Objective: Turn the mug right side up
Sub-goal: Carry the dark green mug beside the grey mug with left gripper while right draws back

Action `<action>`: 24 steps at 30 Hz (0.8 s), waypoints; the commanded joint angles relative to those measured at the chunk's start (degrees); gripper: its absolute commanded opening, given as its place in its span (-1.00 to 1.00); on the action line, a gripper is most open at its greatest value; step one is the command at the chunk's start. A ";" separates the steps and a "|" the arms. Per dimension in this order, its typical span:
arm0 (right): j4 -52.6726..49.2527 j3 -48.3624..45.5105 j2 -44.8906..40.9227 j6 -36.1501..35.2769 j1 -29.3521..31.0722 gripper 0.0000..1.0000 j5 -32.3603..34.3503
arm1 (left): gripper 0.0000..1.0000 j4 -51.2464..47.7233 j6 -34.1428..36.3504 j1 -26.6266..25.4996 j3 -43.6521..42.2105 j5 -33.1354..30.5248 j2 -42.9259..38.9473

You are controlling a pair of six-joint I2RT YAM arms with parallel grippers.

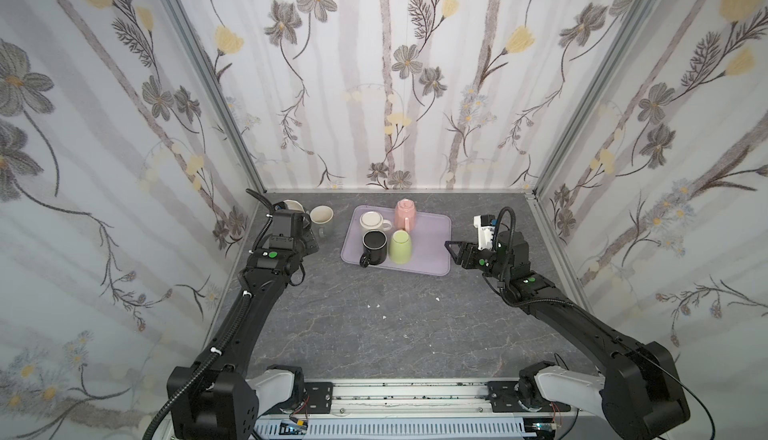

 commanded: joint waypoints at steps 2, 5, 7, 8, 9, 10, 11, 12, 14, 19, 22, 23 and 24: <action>0.93 -1.45 -1.53 -0.74 -0.26 0.24 1.05 | -1.00 3.55 0.60 2.71 1.67 -0.38 3.77; 0.16 -1.78 -2.17 -0.97 -0.65 0.24 1.23 | -1.00 4.12 -0.31 4.73 3.14 1.66 6.77; 0.14 -2.29 -2.84 -1.05 -0.77 0.25 1.45 | -1.00 3.85 -0.42 5.20 4.70 2.23 8.78; 0.30 -2.69 -3.22 -1.05 -0.80 0.25 1.62 | -1.00 3.59 -0.36 5.29 5.66 2.38 10.01; 0.37 -2.98 -3.61 -1.05 -0.87 0.25 1.69 | -1.00 3.34 -0.21 5.30 6.34 2.47 11.06; 0.44 -3.25 -3.90 -1.07 -0.87 0.25 1.92 | -1.00 3.49 -0.03 5.37 7.02 2.33 12.14; 0.43 -3.44 -4.11 -1.05 -0.96 0.25 2.02 | -1.00 3.47 0.24 5.45 7.56 2.23 13.31; 0.36 -3.62 -4.28 -1.30 -1.09 0.25 1.91 | -1.00 3.43 0.67 5.52 8.10 1.94 14.35; -0.26 -3.73 -4.62 -1.83 -1.23 0.25 2.40 | -1.00 2.67 1.97 5.81 9.65 0.33 16.84; -0.67 -4.61 -6.04 -2.19 -1.83 0.26 3.42 | -1.00 1.01 2.39 6.61 13.30 1.88 21.93; -0.33 -4.62 -5.98 -2.19 -2.04 0.26 3.26 | -1.00 0.21 1.91 6.79 15.65 3.81 24.88; -0.17 -4.55 -5.74 -2.19 -2.10 0.26 3.17 | -1.00 -0.07 1.71 6.79 16.45 4.50 25.92; -0.04 -4.61 -5.43 -2.11 -2.15 0.26 2.96 | -1.00 -0.14 1.60 6.79 17.13 5.21 26.83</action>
